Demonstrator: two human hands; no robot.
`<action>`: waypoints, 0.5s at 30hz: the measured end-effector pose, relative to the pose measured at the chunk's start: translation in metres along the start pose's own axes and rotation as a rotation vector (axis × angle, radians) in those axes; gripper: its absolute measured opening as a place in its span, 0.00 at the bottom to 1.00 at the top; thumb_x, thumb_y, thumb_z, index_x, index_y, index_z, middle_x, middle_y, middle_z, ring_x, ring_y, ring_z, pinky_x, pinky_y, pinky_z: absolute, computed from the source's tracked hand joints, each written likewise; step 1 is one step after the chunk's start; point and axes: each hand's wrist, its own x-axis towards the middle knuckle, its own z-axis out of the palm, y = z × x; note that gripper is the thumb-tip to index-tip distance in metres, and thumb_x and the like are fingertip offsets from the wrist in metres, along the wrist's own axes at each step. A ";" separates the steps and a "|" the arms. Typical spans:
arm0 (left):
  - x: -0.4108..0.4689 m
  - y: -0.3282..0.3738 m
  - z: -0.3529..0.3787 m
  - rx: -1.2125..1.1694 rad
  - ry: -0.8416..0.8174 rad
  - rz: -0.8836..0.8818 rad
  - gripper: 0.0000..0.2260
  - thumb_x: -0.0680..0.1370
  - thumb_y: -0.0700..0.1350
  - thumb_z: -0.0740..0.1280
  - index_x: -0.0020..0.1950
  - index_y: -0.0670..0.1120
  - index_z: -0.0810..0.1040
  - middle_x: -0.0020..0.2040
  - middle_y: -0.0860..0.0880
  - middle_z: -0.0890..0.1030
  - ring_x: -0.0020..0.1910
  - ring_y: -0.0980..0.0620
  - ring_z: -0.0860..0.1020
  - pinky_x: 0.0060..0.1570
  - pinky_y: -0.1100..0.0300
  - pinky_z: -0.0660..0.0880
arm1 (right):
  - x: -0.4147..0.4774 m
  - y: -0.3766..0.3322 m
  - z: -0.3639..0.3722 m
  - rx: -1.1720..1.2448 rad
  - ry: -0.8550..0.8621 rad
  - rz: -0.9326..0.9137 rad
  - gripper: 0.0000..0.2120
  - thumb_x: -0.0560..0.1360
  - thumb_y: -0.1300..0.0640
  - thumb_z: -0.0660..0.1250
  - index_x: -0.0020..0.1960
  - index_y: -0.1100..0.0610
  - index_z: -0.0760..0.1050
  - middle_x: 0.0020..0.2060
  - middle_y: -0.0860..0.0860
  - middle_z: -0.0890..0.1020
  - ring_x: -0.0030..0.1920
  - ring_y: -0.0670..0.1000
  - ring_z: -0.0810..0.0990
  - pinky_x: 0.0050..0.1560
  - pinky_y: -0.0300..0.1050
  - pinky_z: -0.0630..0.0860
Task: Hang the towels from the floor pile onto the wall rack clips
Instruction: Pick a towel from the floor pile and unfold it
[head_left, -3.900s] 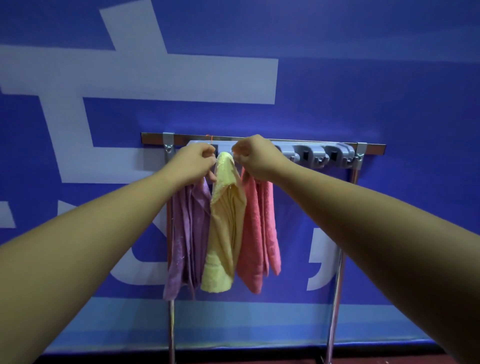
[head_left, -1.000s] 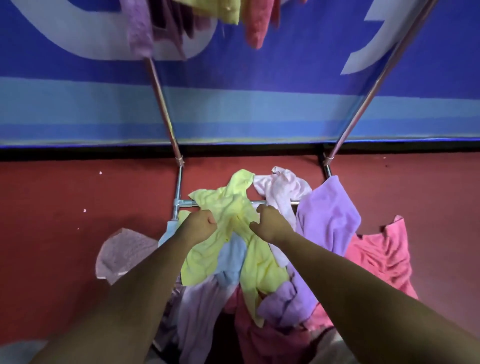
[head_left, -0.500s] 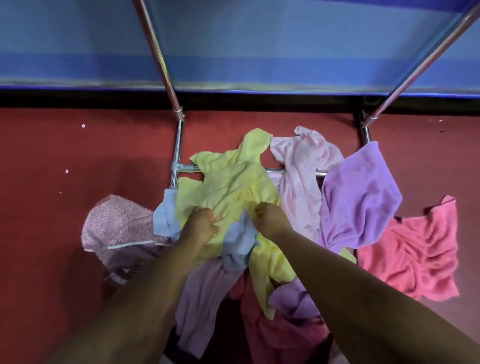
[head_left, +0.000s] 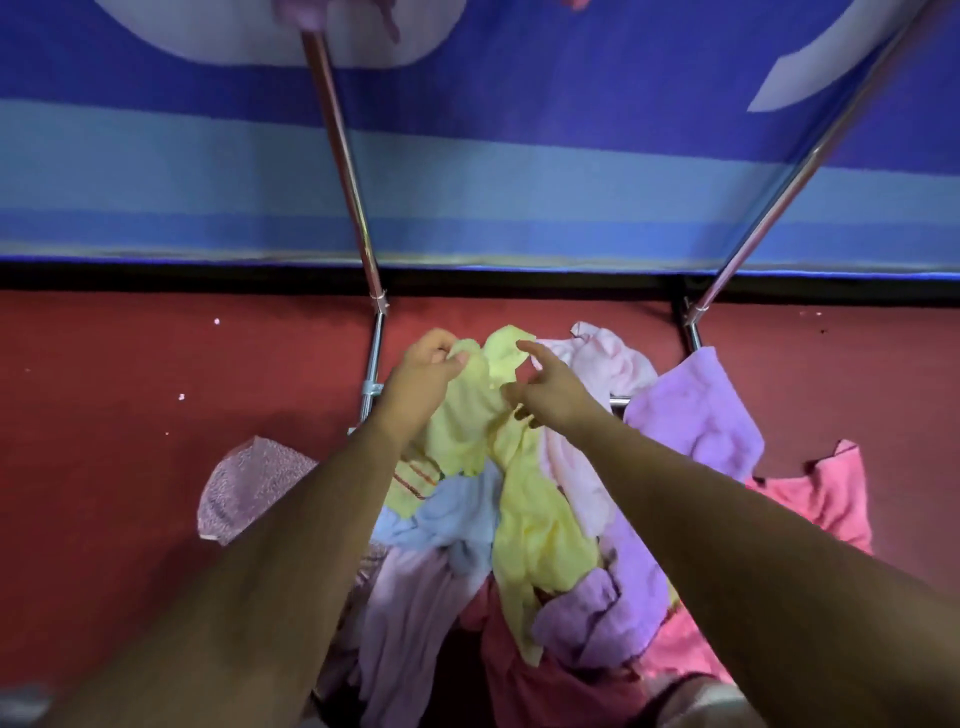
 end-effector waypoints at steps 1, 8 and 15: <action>-0.004 0.023 -0.002 -0.029 -0.040 0.036 0.06 0.76 0.44 0.68 0.40 0.48 0.73 0.38 0.43 0.72 0.39 0.50 0.68 0.40 0.56 0.63 | -0.010 -0.023 -0.010 0.097 -0.055 -0.033 0.24 0.74 0.62 0.70 0.65 0.44 0.69 0.32 0.49 0.81 0.32 0.51 0.78 0.34 0.42 0.74; -0.051 0.152 -0.018 -0.115 -0.048 0.199 0.07 0.69 0.54 0.71 0.40 0.52 0.77 0.39 0.41 0.75 0.39 0.47 0.70 0.42 0.53 0.65 | -0.099 -0.130 -0.066 0.108 -0.406 -0.188 0.05 0.78 0.57 0.68 0.49 0.57 0.81 0.39 0.52 0.82 0.41 0.50 0.80 0.47 0.46 0.73; -0.118 0.189 -0.031 -0.305 0.053 0.166 0.08 0.78 0.42 0.70 0.53 0.47 0.72 0.41 0.46 0.78 0.34 0.51 0.77 0.35 0.60 0.74 | -0.171 -0.150 -0.068 0.305 -0.290 -0.254 0.05 0.78 0.64 0.68 0.46 0.66 0.79 0.35 0.58 0.78 0.33 0.52 0.74 0.37 0.42 0.73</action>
